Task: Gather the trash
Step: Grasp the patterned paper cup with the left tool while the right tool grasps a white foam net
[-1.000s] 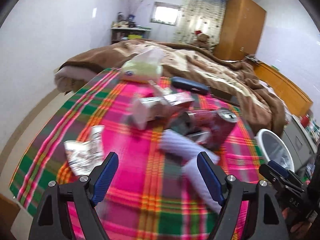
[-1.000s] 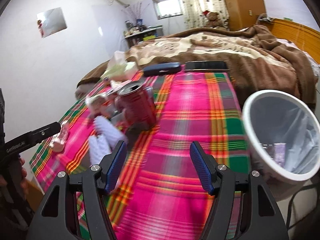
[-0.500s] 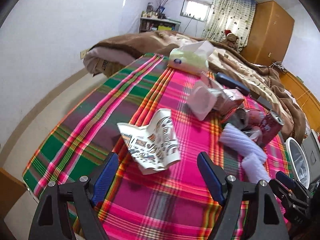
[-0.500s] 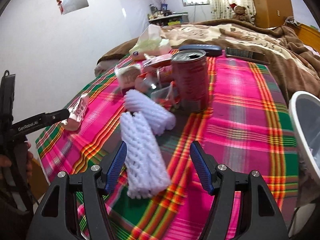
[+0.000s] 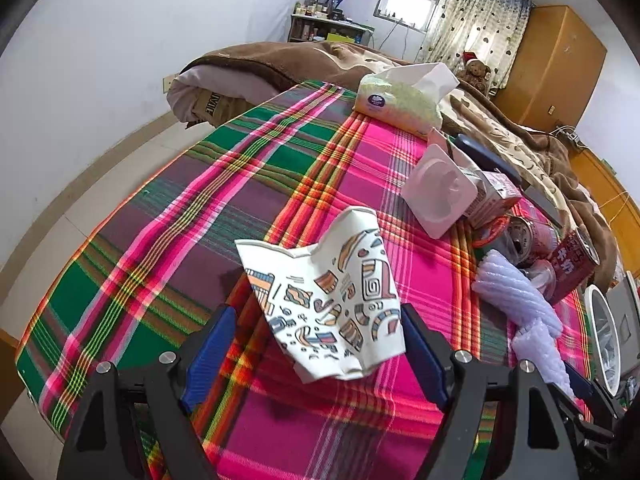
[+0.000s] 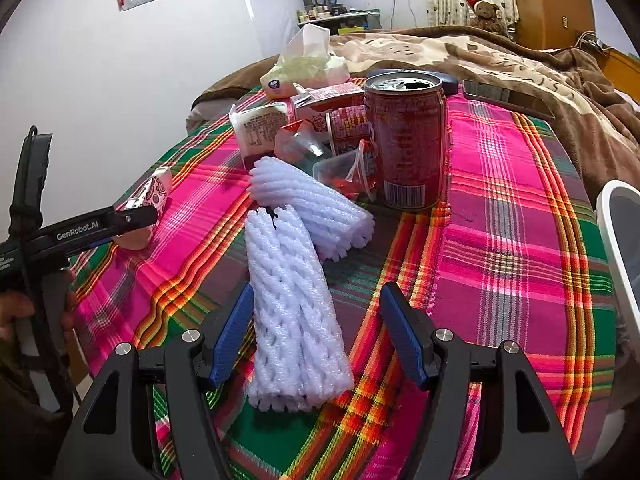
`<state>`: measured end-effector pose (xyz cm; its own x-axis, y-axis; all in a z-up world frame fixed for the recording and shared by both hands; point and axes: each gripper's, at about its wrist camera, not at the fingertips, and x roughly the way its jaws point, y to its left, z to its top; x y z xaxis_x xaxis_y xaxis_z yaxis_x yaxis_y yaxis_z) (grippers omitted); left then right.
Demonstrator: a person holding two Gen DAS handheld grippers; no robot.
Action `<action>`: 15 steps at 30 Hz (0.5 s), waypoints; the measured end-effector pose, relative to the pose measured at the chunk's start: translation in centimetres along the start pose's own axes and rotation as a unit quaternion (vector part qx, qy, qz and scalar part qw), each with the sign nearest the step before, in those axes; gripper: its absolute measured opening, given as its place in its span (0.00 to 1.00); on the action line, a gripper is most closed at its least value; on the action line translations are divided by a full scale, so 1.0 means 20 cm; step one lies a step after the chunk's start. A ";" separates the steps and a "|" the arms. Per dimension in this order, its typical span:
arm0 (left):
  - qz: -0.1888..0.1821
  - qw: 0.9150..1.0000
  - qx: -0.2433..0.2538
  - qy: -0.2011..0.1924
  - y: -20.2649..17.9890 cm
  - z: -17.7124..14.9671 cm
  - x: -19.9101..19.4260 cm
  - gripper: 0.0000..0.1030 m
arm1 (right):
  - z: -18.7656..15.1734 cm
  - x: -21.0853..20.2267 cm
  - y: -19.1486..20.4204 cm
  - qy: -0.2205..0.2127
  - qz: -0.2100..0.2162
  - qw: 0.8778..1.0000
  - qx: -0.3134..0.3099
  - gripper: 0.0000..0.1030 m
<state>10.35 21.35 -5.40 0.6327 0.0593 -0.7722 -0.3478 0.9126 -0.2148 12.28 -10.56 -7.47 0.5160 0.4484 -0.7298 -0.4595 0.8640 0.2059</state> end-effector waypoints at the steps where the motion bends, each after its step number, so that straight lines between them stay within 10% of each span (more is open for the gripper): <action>1: 0.000 1.000 0.000 0.000 0.00 0.01 0.00 0.78 | 0.00 0.00 0.00 0.001 0.000 1.000 0.001 0.65; 8: -0.006 1.000 0.008 0.005 -0.03 0.02 0.02 0.55 | 0.01 0.02 0.02 0.003 0.009 1.000 -0.004 0.47; 15: -0.009 1.000 0.020 0.003 -0.06 0.01 0.01 0.53 | 0.00 0.00 0.04 -0.003 0.019 1.000 -0.016 0.27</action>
<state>11.00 20.28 -5.17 0.6350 0.0408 -0.7714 -0.3080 0.9292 -0.2044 11.96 -9.73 -7.32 0.5019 0.4822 -0.7180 -0.5021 0.8384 0.2121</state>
